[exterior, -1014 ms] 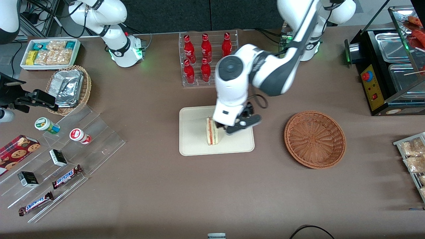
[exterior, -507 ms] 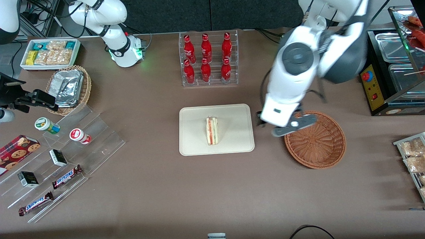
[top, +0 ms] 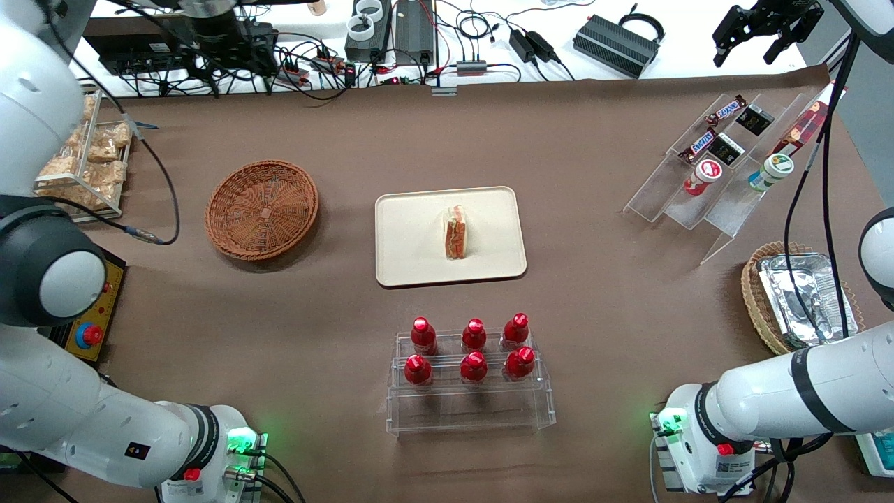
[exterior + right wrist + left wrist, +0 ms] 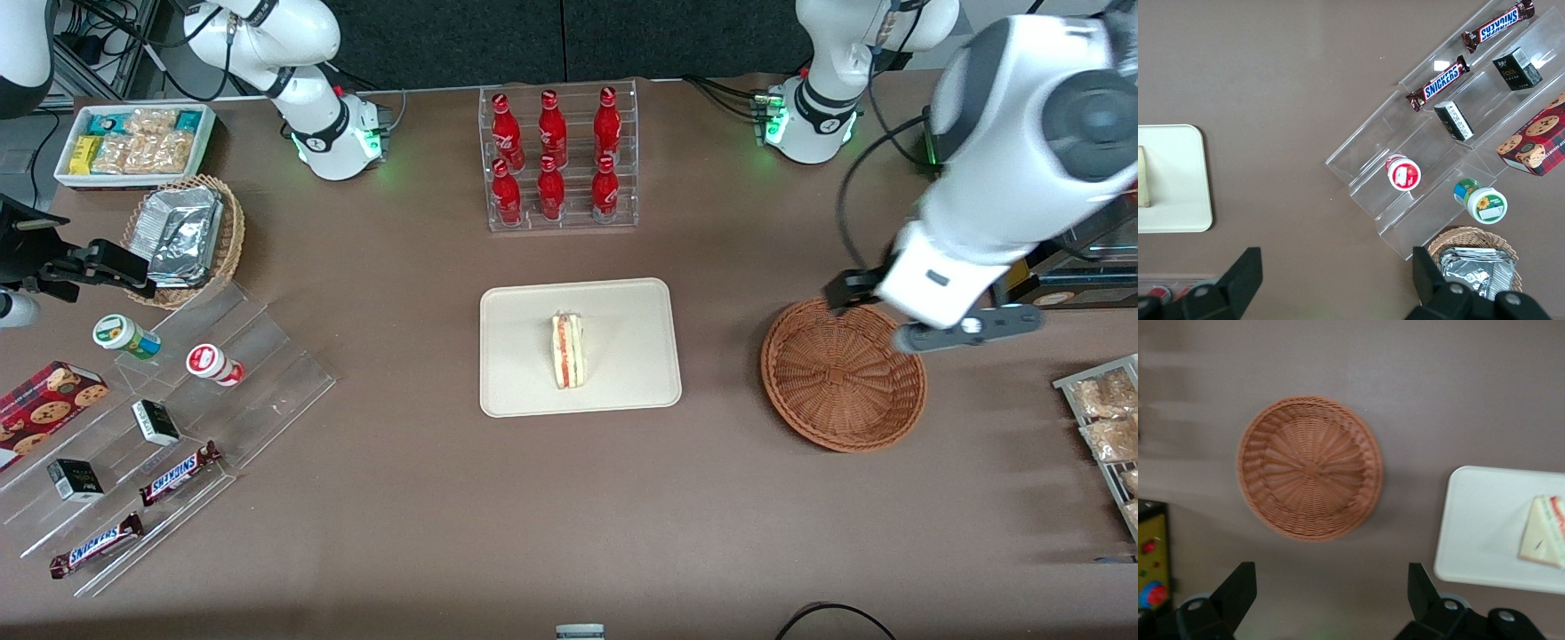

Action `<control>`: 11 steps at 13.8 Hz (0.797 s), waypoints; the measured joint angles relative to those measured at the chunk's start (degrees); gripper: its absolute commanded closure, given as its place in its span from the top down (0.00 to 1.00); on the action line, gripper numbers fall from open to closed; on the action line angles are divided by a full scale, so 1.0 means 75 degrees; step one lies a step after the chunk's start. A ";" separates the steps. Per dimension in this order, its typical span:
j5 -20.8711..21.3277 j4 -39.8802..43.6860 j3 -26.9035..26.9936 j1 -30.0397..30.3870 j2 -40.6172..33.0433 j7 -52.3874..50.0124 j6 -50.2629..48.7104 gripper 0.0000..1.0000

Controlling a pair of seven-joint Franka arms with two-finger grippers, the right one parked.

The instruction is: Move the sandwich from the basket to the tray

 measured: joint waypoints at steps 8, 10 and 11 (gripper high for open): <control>-0.0004 -0.1099 0.0032 0.1583 -0.1192 0.2728 -0.0339 1.00; -0.0004 -0.1122 0.0003 0.1583 -0.1264 0.2735 -0.0456 1.00; -0.0004 -0.1149 -0.0015 0.1582 -0.1308 0.2735 -0.0464 1.00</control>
